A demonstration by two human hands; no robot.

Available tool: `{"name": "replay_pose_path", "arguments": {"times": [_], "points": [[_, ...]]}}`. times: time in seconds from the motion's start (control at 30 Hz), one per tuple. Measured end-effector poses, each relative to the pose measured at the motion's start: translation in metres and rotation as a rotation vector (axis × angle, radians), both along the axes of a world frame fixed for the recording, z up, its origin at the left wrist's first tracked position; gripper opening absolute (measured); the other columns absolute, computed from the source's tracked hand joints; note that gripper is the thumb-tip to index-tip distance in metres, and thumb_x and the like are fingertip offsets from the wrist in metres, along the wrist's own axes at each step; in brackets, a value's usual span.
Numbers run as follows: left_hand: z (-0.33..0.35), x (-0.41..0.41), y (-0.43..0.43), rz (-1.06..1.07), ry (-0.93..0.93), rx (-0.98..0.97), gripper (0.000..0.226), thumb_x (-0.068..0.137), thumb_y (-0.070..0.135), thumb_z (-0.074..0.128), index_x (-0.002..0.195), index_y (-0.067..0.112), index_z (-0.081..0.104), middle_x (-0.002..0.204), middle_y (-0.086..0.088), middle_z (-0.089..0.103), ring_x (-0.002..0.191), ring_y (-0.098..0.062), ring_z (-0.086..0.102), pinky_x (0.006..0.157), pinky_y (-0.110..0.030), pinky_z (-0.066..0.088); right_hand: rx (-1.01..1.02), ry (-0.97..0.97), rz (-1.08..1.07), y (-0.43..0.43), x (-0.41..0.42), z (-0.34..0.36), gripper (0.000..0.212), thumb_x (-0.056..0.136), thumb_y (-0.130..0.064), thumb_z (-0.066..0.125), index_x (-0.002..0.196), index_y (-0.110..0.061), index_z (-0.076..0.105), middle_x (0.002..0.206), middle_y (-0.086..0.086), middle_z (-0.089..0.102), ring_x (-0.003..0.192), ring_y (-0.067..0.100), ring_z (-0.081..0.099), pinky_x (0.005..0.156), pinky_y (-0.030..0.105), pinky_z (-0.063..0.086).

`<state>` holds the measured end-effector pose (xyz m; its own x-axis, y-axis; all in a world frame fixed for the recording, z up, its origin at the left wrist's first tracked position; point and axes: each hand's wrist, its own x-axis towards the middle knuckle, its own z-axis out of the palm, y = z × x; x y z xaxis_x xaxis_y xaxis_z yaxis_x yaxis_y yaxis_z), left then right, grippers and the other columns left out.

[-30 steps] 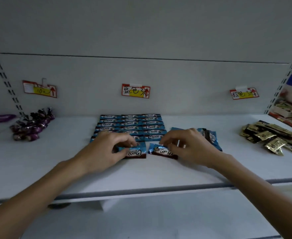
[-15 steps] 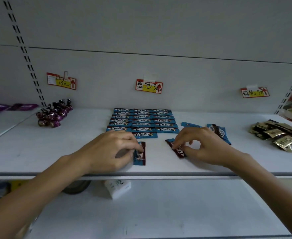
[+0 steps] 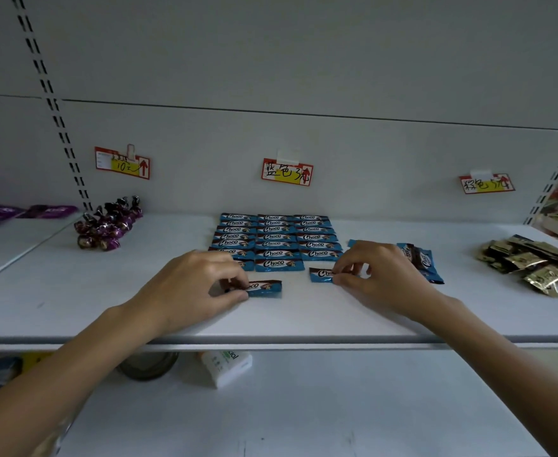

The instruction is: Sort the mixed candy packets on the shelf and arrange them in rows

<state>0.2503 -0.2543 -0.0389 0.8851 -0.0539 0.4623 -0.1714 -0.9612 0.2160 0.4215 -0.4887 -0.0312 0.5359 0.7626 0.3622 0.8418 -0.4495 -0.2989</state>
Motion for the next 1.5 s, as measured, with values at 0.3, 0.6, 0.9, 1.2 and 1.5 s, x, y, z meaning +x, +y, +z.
{"name": "replay_pose_path", "arguments": {"times": [0.3, 0.6, 0.9, 1.2, 1.5], "points": [[-0.003, -0.005, 0.022, 0.064, -0.043, 0.052, 0.030, 0.078, 0.052, 0.047, 0.078, 0.032, 0.069, 0.081, 0.021, 0.061, 0.082, 0.001, 0.051, 0.069, -0.023, 0.043, 0.061, 0.008, -0.005, 0.008, 0.006, -0.002, 0.006, 0.082, -0.026, 0.067, 0.083, -0.024, 0.073, 0.085, -0.008, 0.065, 0.072, 0.005, 0.058, 0.066, 0.023, 0.047], [-0.005, 0.003, 0.035, 0.079, -0.053, 0.037, 0.032, 0.077, 0.053, 0.047, 0.080, 0.030, 0.068, 0.081, 0.022, 0.059, 0.077, -0.001, 0.052, 0.066, -0.028, 0.048, 0.044, 0.007, -0.003, 0.013, 0.011, -0.002, 0.007, 0.082, -0.027, 0.067, 0.085, -0.023, 0.072, 0.089, -0.006, 0.065, 0.073, 0.007, 0.058, 0.067, 0.025, 0.049], [-0.005, 0.009, 0.038, 0.071, -0.044, 0.025, 0.028, 0.076, 0.051, 0.048, 0.082, 0.031, 0.067, 0.083, 0.023, 0.057, 0.081, 0.000, 0.050, 0.067, -0.022, 0.045, 0.022, 0.016, -0.003, 0.018, 0.015, -0.001, 0.009, 0.082, -0.029, 0.067, 0.087, -0.024, 0.072, 0.089, -0.006, 0.065, 0.074, 0.007, 0.058, 0.068, 0.027, 0.050], [-0.004, 0.009, 0.036, 0.070, -0.044, 0.011, 0.030, 0.074, 0.050, 0.049, 0.085, 0.030, 0.067, 0.087, 0.021, 0.059, 0.084, 0.000, 0.051, 0.070, -0.023, 0.046, 0.031, -0.001, 0.005, 0.019, 0.016, -0.002, 0.009, 0.081, -0.028, 0.068, 0.087, -0.023, 0.072, 0.088, -0.006, 0.065, 0.074, 0.007, 0.058, 0.066, 0.026, 0.050], [0.004, 0.022, 0.014, 0.035, -0.058, -0.033, 0.034, 0.074, 0.051, 0.046, 0.090, 0.029, 0.067, 0.093, 0.022, 0.056, 0.090, 0.003, 0.049, 0.074, -0.016, 0.043, 0.097, -0.043, -0.033, 0.002, 0.026, 0.006, 0.009, 0.085, -0.019, 0.065, 0.090, -0.016, 0.072, 0.085, -0.003, 0.063, 0.070, 0.009, 0.057, 0.065, 0.021, 0.046]]}}
